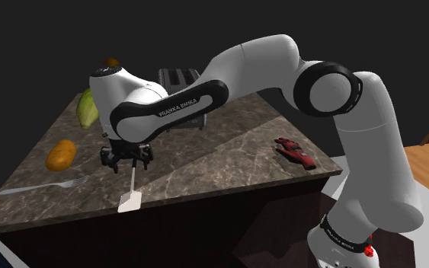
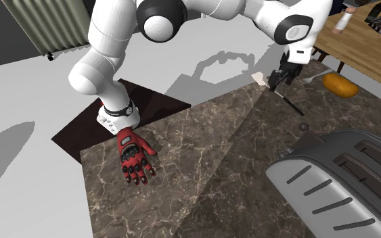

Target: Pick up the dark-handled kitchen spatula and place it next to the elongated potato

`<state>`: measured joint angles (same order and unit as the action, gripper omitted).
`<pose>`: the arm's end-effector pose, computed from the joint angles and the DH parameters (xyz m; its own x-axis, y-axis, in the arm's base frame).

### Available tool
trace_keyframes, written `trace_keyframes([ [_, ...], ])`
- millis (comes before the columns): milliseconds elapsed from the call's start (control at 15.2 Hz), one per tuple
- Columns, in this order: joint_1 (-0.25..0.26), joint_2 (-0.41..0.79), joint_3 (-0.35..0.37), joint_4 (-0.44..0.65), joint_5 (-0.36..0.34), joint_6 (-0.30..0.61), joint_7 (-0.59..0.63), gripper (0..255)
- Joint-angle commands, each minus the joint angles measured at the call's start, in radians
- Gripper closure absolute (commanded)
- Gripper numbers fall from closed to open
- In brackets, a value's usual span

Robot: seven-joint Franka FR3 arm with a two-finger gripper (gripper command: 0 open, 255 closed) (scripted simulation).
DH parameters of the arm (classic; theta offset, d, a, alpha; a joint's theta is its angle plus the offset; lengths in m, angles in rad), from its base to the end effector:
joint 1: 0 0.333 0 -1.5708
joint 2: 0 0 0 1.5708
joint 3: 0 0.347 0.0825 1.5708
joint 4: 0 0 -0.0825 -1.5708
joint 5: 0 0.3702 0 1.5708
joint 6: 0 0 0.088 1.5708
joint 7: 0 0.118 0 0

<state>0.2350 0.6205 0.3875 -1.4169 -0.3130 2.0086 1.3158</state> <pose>0.6297 0.3534 0.3771 0.8060 -0.5883 0.0662 -0.5895 -0.8078 -0.0007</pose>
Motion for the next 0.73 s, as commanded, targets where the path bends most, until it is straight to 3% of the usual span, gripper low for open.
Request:
trace_keyframes([
  [0, -0.002, -0.022, 0.006, 0.015, 0.009, -0.036, -0.006, 0],
  [132, 0.0, -0.04, 0.011, 0.047, 0.018, -0.085, -0.013, 0],
  [660, 0.0, -0.04, 0.011, 0.047, 0.018, -0.085, -0.013, 0],
])
